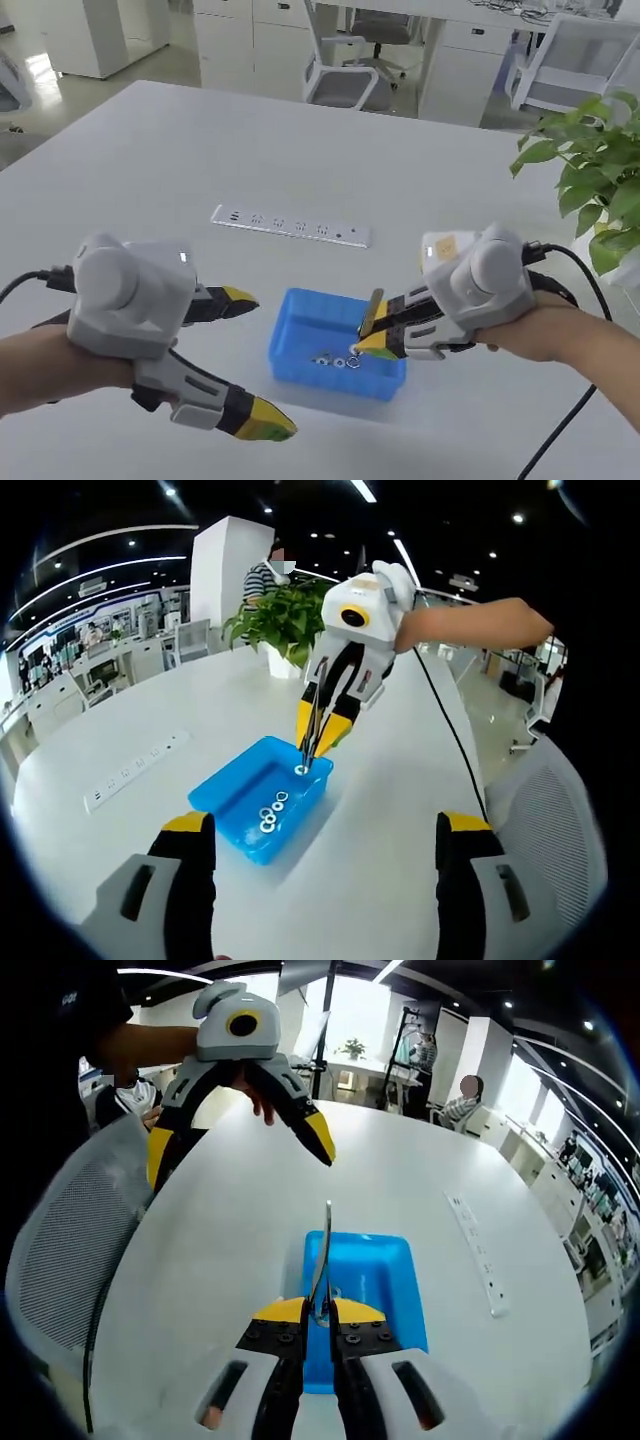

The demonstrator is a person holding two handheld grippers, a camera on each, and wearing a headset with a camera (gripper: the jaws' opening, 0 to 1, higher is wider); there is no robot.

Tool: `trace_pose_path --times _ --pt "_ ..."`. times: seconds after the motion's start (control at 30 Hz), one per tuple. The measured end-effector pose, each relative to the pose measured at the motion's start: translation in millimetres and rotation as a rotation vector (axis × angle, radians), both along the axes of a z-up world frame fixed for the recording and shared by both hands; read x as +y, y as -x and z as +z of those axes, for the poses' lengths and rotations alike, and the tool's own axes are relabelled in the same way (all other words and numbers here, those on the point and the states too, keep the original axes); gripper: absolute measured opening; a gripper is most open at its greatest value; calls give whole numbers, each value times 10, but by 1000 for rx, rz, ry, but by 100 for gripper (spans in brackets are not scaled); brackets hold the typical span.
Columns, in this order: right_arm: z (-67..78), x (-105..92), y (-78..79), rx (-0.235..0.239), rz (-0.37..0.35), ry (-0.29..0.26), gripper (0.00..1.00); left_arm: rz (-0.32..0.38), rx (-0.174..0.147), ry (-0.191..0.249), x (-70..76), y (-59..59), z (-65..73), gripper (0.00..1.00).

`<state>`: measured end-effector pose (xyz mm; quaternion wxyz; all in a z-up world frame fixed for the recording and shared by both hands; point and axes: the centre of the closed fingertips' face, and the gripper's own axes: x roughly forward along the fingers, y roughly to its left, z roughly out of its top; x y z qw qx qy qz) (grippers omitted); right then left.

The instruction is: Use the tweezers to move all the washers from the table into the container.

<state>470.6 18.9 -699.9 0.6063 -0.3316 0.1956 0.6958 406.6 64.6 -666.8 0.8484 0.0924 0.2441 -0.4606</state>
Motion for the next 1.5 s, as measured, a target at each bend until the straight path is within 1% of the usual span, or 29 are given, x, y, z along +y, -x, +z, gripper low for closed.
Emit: trace_pose_path --times 0.07,0.13,0.3,0.53,0.63,0.83,0.9,1.1,1.13,1.17,1.2,1.27,1.37,1.43,1.5 --pt "-34 4 -28 -8 3 1 9 0 -1 0 -5 -15 8 96" --pt "-72 16 -65 -6 2 1 9 0 -3 3 -9 -39 16 96" --pt "-161 43 -140 -18 5 2 9 4 -5 -5 -2 -88 -4 96" --pt "-296 84 -187 -6 18 -6 9 11 -3 -3 15 -156 -31 96" --pt "-373 91 -216 0 15 0 9 14 -4 -1 17 -183 -35 96" --pt "-470 110 -239 13 8 2 9 11 -17 6 4 -259 -9 94" --pt "-499 115 -250 10 8 5 9 7 -17 5 -5 -281 -7 92" --pt "-574 117 -279 22 2 13 9 -14 -41 -6 -48 -369 10 79" --pt "-592 113 -283 22 2 15 9 -13 -59 -20 -43 -400 15 75" --pt "-601 110 -285 22 3 17 9 -13 -94 -38 -37 -453 36 71" --pt "-608 107 -282 23 3 18 9 -14 -97 -38 -46 -470 42 67" --pt "-627 101 -281 20 4 18 9 -16 -104 -33 -76 -522 62 61" --pt "-650 92 -278 29 2 20 9 -32 -135 -50 -124 -620 74 51" --pt "-668 78 -275 27 3 27 9 -36 -134 -54 -153 -663 68 44" --pt "-672 77 -277 27 2 22 9 -56 -138 -61 -205 -700 63 38"
